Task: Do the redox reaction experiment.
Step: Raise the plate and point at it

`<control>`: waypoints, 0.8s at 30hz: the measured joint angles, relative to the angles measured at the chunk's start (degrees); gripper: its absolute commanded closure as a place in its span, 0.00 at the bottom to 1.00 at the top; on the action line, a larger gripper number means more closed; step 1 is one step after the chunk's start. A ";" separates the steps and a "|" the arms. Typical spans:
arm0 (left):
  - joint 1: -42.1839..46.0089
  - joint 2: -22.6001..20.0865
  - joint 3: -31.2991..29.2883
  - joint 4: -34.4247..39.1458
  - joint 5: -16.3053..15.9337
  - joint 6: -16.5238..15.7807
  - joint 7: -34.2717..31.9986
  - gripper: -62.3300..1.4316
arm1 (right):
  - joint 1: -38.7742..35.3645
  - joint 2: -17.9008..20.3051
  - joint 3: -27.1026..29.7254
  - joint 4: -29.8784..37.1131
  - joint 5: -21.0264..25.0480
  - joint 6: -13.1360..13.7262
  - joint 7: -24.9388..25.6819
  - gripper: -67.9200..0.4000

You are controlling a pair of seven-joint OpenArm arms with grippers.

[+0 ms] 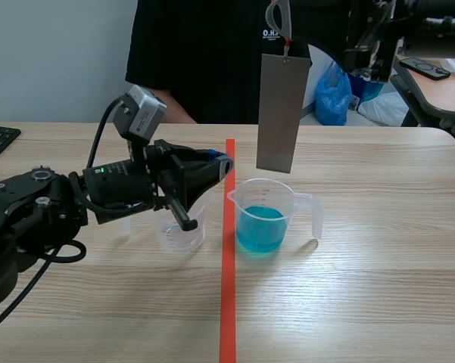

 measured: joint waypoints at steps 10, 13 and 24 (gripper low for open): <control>-2.75 2.29 0.00 -3.50 0.00 0.02 0.22 0.92 | 0.00 0.00 0.00 0.00 0.00 0.00 0.00 0.97; -2.84 2.29 0.00 -3.58 0.00 -0.02 0.22 0.92 | 0.00 0.00 0.00 0.00 0.00 0.00 0.00 0.97; -3.45 2.29 0.00 -3.58 0.00 -0.04 0.24 0.92 | 0.00 0.00 0.00 0.00 0.00 0.00 0.00 0.97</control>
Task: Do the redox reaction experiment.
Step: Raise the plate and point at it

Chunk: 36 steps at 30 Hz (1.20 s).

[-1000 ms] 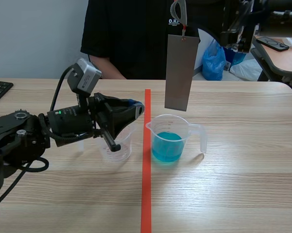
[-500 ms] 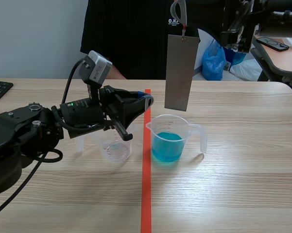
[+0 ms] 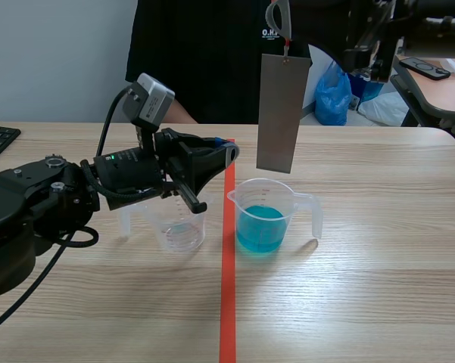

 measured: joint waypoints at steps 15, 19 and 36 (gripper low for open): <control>0.00 0.00 0.00 0.00 0.00 0.00 0.02 0.92 | 0.00 0.00 0.00 0.00 0.00 0.00 0.00 0.97; 0.02 -0.04 0.00 0.00 0.04 0.02 0.02 0.92 | 0.00 0.00 0.00 0.00 0.00 0.00 0.00 0.97; 6.05 -14.82 -2.19 0.00 0.92 3.76 -6.86 0.92 | 0.00 0.00 0.00 0.00 -0.07 0.00 0.00 0.97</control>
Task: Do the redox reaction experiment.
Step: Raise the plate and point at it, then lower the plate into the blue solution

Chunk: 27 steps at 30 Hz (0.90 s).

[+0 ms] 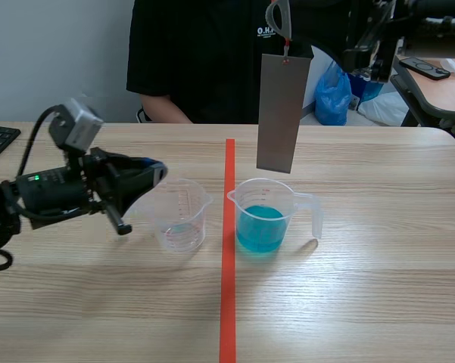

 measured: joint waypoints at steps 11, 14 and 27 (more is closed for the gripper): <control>25.35 -13.42 -19.32 0.00 0.48 0.13 -9.20 0.92 | 0.00 0.00 0.00 -0.02 -0.15 0.00 0.00 0.97; 34.42 -13.70 -26.69 0.02 5.55 0.20 -12.94 0.92 | 0.00 0.00 0.00 -0.15 -0.17 0.00 0.02 0.97; 64.43 -0.79 -47.43 0.02 27.39 15.08 -34.82 0.92 | 0.00 0.00 0.00 -0.24 -0.17 0.00 0.04 0.97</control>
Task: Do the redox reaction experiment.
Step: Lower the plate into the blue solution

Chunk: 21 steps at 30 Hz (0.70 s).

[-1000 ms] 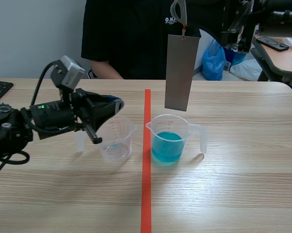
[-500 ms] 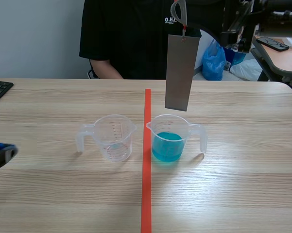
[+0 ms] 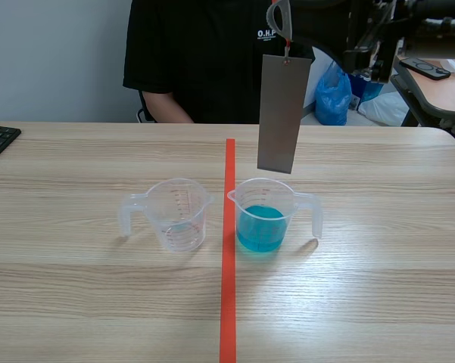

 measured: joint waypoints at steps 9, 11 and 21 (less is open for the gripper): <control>8.35 9.11 -2.91 2.82 9.57 9.22 -7.89 0.92 | 0.00 -0.02 0.00 -2.78 0.00 0.00 1.86 0.97; 9.46 9.79 -2.97 3.74 10.84 10.99 -8.55 0.92 | 0.00 -0.02 -0.17 -3.85 -0.02 0.00 2.67 0.97; 10.12 10.19 -2.97 4.50 11.04 11.28 -9.57 0.92 | 0.00 -0.26 -3.02 -8.41 -3.72 -0.02 8.26 0.97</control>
